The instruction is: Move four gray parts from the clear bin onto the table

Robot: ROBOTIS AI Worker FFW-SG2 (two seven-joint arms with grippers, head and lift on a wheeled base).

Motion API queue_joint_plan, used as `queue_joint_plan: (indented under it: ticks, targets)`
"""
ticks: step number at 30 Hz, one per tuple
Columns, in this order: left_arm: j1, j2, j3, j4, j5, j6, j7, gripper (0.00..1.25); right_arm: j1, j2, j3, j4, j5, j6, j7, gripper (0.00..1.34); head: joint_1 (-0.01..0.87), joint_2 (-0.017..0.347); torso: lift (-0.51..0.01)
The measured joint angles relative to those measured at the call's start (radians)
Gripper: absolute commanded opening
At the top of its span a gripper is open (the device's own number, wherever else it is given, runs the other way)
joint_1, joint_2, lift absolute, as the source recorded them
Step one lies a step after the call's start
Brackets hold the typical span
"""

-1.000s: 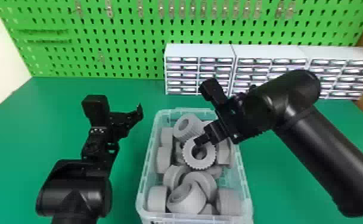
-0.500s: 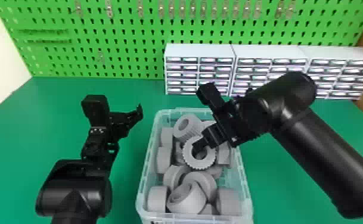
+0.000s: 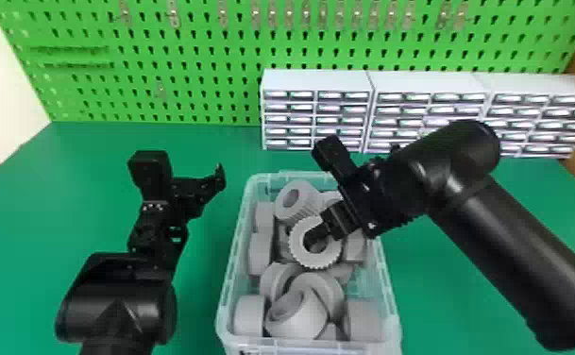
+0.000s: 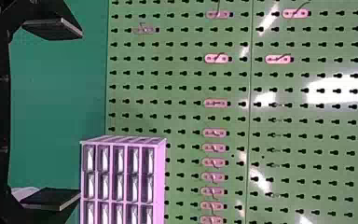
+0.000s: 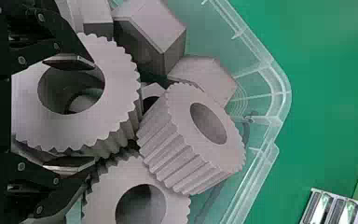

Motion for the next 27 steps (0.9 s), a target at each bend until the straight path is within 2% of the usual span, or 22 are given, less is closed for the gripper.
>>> queue_joint_plan:
  ticks: [27]
  targets:
    - [-0.006, 0.007, 0.003, -0.003, 0.008, -0.001, 0.0, 1.16, 0.009, -0.009, -0.03, 0.008, 0.017, 0.027, 0.0, 0.81, 0.693, 0.072, -0.052]
